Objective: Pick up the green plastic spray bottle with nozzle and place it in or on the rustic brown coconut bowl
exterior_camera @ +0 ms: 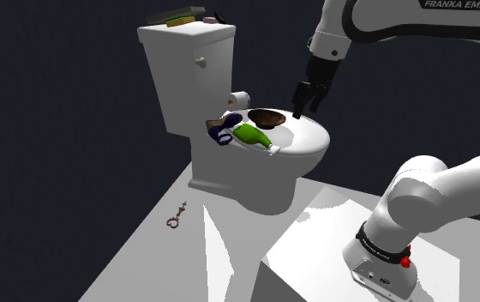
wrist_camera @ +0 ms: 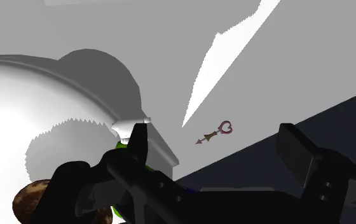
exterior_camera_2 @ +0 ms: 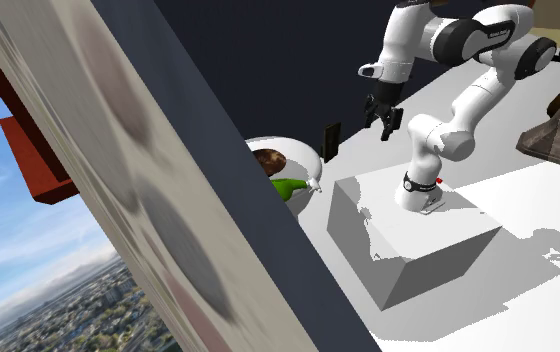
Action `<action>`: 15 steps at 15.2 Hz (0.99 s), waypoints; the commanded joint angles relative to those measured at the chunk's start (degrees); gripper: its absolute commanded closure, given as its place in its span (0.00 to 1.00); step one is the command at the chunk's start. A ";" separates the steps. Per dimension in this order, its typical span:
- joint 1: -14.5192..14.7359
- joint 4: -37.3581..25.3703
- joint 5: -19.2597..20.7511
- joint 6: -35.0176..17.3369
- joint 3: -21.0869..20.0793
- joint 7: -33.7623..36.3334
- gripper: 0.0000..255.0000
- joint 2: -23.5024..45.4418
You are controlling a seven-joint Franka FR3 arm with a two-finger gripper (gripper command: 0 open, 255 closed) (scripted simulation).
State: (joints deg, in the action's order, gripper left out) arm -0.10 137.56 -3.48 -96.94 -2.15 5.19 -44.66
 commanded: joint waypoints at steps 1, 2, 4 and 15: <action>0.00 0.00 0.00 0.00 0.00 0.00 0.00 0.00; -0.16 -0.20 0.64 -1.19 0.32 -0.88 0.00 2.00; -0.49 -0.81 1.90 -3.50 0.94 -2.56 0.00 6.12; -2.31 -9.12 8.43 -13.66 3.43 -9.90 0.00 30.58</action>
State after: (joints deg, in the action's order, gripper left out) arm -2.18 129.75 4.31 -109.62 1.00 -3.99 -16.89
